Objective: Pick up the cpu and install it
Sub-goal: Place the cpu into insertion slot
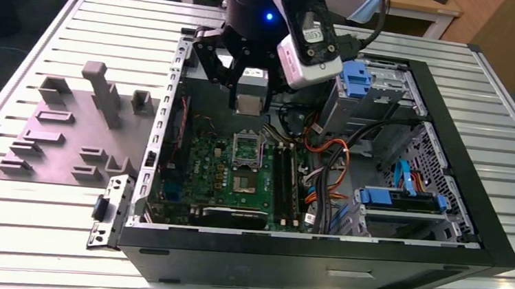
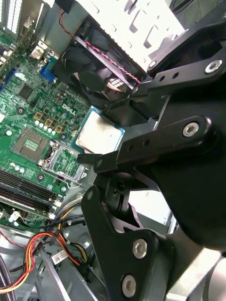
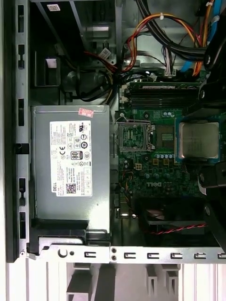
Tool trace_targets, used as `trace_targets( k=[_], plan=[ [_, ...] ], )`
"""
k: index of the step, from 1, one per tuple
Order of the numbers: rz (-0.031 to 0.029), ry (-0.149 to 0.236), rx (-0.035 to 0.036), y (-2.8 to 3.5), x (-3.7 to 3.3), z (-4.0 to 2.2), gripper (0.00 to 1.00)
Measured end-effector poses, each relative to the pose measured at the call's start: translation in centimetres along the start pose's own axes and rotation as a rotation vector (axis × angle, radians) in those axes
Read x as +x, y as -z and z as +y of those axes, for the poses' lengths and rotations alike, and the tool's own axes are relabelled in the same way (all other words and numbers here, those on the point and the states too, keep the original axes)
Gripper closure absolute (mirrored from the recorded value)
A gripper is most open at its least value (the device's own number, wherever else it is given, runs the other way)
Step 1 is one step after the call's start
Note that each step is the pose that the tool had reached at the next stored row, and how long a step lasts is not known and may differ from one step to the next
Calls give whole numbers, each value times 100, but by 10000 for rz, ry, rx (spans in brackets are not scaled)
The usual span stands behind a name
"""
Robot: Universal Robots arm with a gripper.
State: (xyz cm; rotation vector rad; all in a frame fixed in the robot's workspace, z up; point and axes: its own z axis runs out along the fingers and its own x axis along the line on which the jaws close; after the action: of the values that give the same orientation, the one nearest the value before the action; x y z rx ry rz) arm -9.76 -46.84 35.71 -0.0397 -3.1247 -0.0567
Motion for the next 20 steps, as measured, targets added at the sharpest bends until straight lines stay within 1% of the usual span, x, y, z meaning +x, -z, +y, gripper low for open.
trace_targets(
  k=[6,20],
  plan=[
    [0,0,1,-41,-1,-1,53],
    [0,0,0,-57,-2,-2,53]
  ],
)
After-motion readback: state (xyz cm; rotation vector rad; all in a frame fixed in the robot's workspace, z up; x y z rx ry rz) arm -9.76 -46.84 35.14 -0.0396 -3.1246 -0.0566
